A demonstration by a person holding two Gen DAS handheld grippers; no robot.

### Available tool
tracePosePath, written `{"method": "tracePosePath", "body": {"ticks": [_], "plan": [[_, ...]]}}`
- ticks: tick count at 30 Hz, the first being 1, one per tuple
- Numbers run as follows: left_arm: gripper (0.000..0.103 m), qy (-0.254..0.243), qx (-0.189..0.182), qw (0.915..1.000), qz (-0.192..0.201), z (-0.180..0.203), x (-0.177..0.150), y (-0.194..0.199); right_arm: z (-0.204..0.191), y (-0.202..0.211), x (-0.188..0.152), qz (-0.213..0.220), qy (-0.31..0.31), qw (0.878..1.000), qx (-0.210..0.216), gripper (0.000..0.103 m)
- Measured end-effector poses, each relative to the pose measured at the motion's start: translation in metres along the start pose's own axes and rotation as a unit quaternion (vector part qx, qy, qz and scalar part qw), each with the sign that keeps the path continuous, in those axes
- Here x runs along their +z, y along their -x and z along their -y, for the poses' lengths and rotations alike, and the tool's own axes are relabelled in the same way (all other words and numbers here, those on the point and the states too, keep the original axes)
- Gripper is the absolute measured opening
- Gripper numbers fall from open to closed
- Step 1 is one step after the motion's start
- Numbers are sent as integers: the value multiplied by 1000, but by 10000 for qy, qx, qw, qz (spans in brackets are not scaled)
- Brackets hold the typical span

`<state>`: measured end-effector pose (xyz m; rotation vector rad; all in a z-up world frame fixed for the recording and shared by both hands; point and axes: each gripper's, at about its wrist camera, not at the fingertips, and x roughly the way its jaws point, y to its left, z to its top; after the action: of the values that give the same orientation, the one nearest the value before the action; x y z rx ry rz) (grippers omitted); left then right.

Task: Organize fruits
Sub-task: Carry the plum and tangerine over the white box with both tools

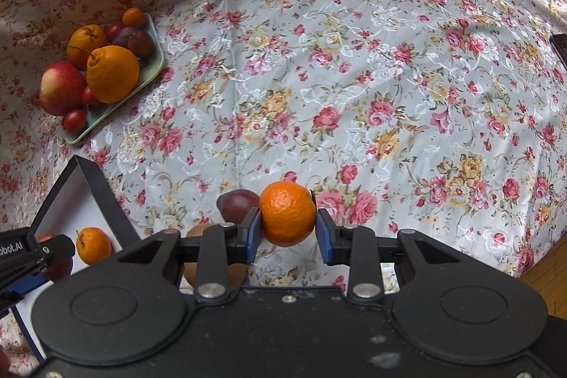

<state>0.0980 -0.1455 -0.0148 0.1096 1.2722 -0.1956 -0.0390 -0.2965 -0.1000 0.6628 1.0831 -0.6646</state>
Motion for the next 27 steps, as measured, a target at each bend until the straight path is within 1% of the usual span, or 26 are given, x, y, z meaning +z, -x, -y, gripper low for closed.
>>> {"method": "tracePosePath", "body": {"ticks": [4, 8, 13, 15, 17, 22, 26, 27], "plan": [[43, 302, 135, 9994, 61, -33, 7, 1, -28, 6, -5, 185, 268, 9994, 150, 34], [43, 620, 372, 9973, 149, -71, 13, 3, -59, 10, -14, 239, 520, 9974, 438, 34], [43, 1053, 594, 9926, 142, -119, 15, -1, -95, 11, -25, 50, 754, 9922, 992, 34], [43, 1265, 626, 9899, 92, -138, 15, -4, -111, 12, -32, -47, 896, 9873, 1310, 34], [43, 1487, 632, 9869, 32, -156, 14, -7, -127, 14, -40, -25, 1077, 9828, 1497, 34], [43, 1815, 625, 9814, -11, -189, 11, -7, -159, 19, -65, 276, 1657, 9715, 1673, 35], [43, 1853, 617, 9807, -51, -200, 10, -8, -176, 25, -82, 510, 2072, 9621, 1696, 35], [43, 1856, 600, 9808, -73, -202, 10, -9, -181, 28, -87, 631, 2226, 9584, 1671, 35]]}}
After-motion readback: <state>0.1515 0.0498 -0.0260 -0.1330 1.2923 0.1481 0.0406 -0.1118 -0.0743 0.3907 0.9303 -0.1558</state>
